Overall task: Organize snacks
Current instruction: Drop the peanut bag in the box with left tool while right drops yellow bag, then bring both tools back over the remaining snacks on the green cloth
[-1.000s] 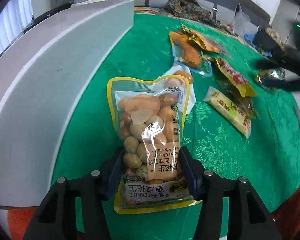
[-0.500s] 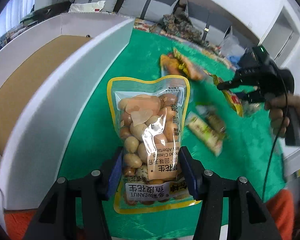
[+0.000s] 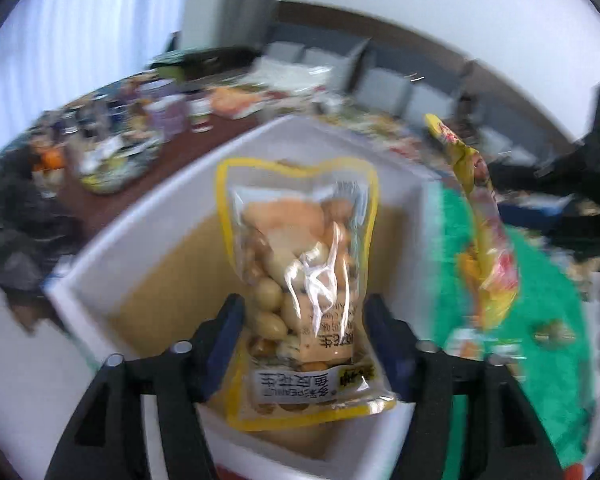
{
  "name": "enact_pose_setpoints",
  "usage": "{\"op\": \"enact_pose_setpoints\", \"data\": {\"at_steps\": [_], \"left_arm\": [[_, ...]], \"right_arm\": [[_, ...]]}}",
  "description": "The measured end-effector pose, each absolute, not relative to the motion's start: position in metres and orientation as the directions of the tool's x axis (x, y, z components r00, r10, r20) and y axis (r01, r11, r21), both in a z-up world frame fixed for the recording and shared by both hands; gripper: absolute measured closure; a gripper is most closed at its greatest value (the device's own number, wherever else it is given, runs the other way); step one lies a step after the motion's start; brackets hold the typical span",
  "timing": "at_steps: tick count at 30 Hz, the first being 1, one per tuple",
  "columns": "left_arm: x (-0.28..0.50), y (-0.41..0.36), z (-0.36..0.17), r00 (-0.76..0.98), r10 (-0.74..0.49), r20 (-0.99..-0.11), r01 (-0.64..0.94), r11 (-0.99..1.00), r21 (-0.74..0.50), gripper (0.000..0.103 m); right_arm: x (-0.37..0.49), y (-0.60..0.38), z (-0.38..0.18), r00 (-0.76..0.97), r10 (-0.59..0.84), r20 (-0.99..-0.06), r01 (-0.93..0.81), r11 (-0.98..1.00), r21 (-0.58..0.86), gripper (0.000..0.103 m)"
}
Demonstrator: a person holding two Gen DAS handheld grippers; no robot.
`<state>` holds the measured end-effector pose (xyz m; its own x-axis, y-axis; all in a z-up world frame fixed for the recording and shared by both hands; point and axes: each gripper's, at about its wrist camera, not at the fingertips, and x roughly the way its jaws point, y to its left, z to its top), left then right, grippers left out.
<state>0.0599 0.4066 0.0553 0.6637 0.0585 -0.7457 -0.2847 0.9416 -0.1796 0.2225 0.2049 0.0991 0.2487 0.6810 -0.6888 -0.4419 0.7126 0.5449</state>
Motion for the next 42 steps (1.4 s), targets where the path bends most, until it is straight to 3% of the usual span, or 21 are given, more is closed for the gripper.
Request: {"op": "enact_pose_setpoints", "data": {"at_steps": [1,2,6,10,15,19,23,27,30,33,35,42], "left_arm": [[0.062,0.413,0.052,0.651,0.074,-0.755,-0.302,0.938,-0.169,0.021],[0.062,0.420,0.047,0.642,0.091,-0.761,-0.321,0.934,-0.159,0.021],[0.049,0.426,0.042,0.645,0.110,-0.756,-0.347,0.924,-0.163,0.019],[0.039,0.388,0.042,0.667,0.019,-0.745,-0.261,0.942,-0.210,0.019],[0.035,0.292,0.051,0.669,-0.156,-0.727,-0.031,0.971,-0.237,0.014],[0.041,0.219,0.033,0.610,-0.263,-0.748,0.119,0.963,-0.242,0.007],[0.061,0.161,-0.017,0.530,-0.242,-0.813,0.169,0.969,-0.179,0.007],[0.070,0.124,-0.063,0.465,-0.224,-0.856,0.208,0.968,-0.141,0.007],[0.073,0.110,-0.083,0.440,-0.207,-0.874,0.214,0.969,-0.122,0.007],[0.077,0.094,-0.093,0.477,-0.143,-0.867,0.221,0.974,-0.039,0.003],[0.086,0.084,-0.096,0.499,-0.126,-0.858,0.227,0.974,-0.011,0.000],[0.138,0.066,-0.097,0.537,-0.106,-0.837,0.180,0.984,-0.009,0.000]], "right_arm": [[0.224,0.224,0.099,0.252,0.674,-0.694,-0.449,0.717,0.533,0.040],[0.226,0.234,0.099,0.252,0.668,-0.700,-0.449,0.721,0.527,0.038],[0.224,0.228,0.112,0.268,0.701,-0.661,-0.430,0.701,0.569,0.038],[0.218,0.164,0.118,0.363,0.650,-0.668,-0.434,0.752,0.496,0.038],[0.206,0.048,0.053,0.477,0.419,-0.773,-0.289,0.905,0.312,0.038],[0.170,-0.025,-0.018,0.426,0.251,-0.869,-0.211,0.962,0.174,0.037],[0.124,-0.052,-0.061,0.395,0.218,-0.893,-0.211,0.967,0.143,0.037],[0.088,-0.070,-0.071,0.496,0.169,-0.852,-0.178,0.980,0.090,0.038],[0.077,-0.093,-0.088,0.515,0.151,-0.844,-0.121,0.987,0.103,0.038],[0.067,-0.100,-0.091,0.564,0.081,-0.822,-0.135,0.991,0.005,0.038],[0.072,-0.105,-0.091,0.588,0.042,-0.807,-0.119,0.992,-0.036,0.029],[0.126,-0.142,-0.095,0.608,-0.055,-0.792,0.089,0.996,-0.001,0.021]]}}
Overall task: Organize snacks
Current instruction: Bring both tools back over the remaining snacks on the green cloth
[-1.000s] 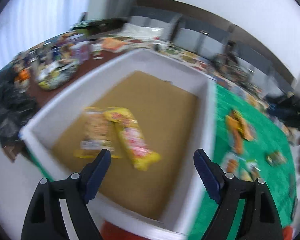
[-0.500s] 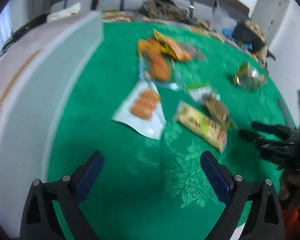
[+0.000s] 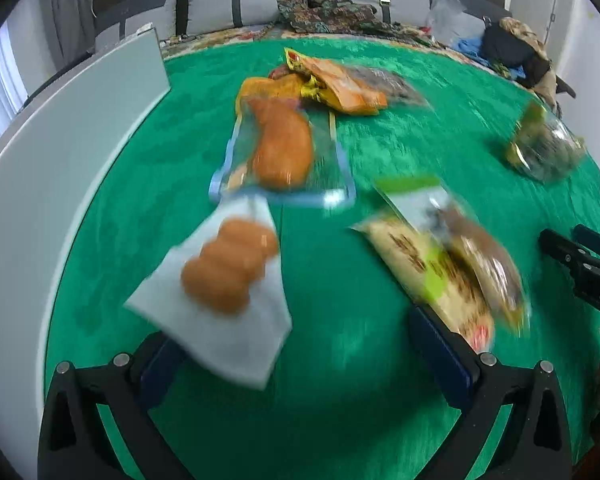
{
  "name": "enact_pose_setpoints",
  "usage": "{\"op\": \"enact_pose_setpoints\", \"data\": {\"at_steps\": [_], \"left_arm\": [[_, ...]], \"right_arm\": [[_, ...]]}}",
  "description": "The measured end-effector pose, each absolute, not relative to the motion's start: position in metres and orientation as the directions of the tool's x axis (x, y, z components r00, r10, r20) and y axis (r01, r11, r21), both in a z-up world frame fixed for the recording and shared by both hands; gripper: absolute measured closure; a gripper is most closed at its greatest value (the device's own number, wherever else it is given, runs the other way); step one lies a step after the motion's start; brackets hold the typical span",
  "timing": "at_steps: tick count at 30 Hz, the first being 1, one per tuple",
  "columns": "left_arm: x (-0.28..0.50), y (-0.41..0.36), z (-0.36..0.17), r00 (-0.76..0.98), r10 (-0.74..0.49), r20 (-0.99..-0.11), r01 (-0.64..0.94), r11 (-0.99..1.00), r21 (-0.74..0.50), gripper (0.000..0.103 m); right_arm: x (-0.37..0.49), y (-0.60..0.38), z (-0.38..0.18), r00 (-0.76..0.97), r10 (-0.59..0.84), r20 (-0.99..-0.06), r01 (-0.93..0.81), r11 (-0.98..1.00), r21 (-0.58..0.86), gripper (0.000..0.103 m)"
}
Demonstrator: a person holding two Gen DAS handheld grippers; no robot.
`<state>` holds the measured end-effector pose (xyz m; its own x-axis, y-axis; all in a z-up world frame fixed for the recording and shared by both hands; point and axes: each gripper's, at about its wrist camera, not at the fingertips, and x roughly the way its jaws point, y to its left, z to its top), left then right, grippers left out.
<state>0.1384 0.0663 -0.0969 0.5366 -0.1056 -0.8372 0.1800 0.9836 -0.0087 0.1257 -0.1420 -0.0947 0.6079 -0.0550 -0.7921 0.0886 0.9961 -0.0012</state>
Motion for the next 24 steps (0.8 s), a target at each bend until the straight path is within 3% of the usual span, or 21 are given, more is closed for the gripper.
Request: {"op": "enact_pose_setpoints", "data": {"at_steps": [9,24], "left_arm": [[0.154,0.066,-0.098,0.580,-0.099,-0.809,0.152,0.988,-0.012,0.000],[0.154,0.066,-0.099,0.580,-0.099,-0.808,0.152,0.988,-0.012,0.000]], "right_arm": [[0.177,-0.159,-0.095,0.613,-0.071,-0.787,0.135,0.991,0.016,0.013],[0.173,-0.163,-0.094,0.614,-0.067,-0.786,0.132,0.991,0.018,0.013]]}}
